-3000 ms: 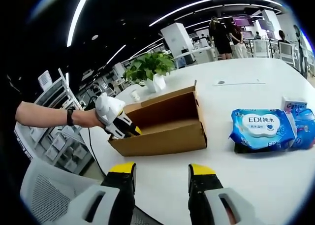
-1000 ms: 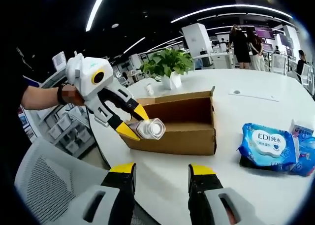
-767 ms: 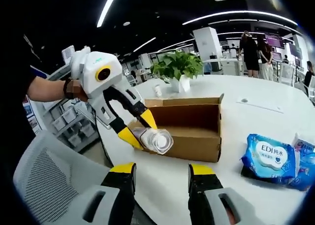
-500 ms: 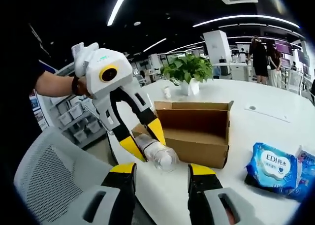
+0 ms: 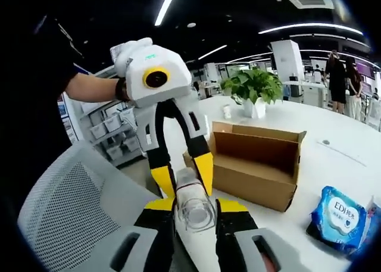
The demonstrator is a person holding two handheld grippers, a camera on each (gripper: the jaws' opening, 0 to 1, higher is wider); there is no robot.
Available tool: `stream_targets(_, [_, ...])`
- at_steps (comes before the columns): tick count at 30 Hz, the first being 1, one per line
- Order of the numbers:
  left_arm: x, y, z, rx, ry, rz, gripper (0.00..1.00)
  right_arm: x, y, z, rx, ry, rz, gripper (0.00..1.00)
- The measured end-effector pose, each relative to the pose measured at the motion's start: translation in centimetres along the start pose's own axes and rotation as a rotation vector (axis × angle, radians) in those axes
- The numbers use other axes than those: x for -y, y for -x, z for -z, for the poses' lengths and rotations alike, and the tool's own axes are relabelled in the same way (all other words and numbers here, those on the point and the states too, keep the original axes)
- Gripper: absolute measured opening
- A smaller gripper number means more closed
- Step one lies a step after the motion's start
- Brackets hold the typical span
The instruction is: Operate the shoe box by opening the lid, removing the specified soft item, and placing it in the target area until the item is outside and the box remains undamaged.
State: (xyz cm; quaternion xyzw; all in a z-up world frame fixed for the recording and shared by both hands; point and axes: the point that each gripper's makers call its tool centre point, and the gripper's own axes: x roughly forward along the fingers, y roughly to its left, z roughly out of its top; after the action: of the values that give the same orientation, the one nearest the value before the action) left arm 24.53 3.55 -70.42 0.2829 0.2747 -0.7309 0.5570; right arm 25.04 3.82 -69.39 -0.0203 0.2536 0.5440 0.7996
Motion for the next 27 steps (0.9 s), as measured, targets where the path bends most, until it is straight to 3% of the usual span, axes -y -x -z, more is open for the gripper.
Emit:
stream_targets(3, [0.6, -0.1, 0.0, 0.006, 0.010, 0.041, 0.19, -0.9, 0.2, 0.1, -0.005, 0.009, -0.039, 0.19])
stream_targets(11, [1.5, 0.1, -0.2, 0.038, 0.069, 0.120, 0.20, -1.4, 0.2, -0.3, 0.025, -0.038, -0.053, 0.17])
stream_targets(18, [1.0, 0.1, -0.7, 0.078, 0.125, 0.123, 0.21, -0.7, 0.4, -0.6, 0.043, -0.098, -0.041, 0.17])
stream_targets(27, [0.5, 0.0, -0.8, 0.086, 0.131, 0.096, 0.22, -0.3, 0.7, -0.6, 0.049, -0.114, -0.033, 0.17])
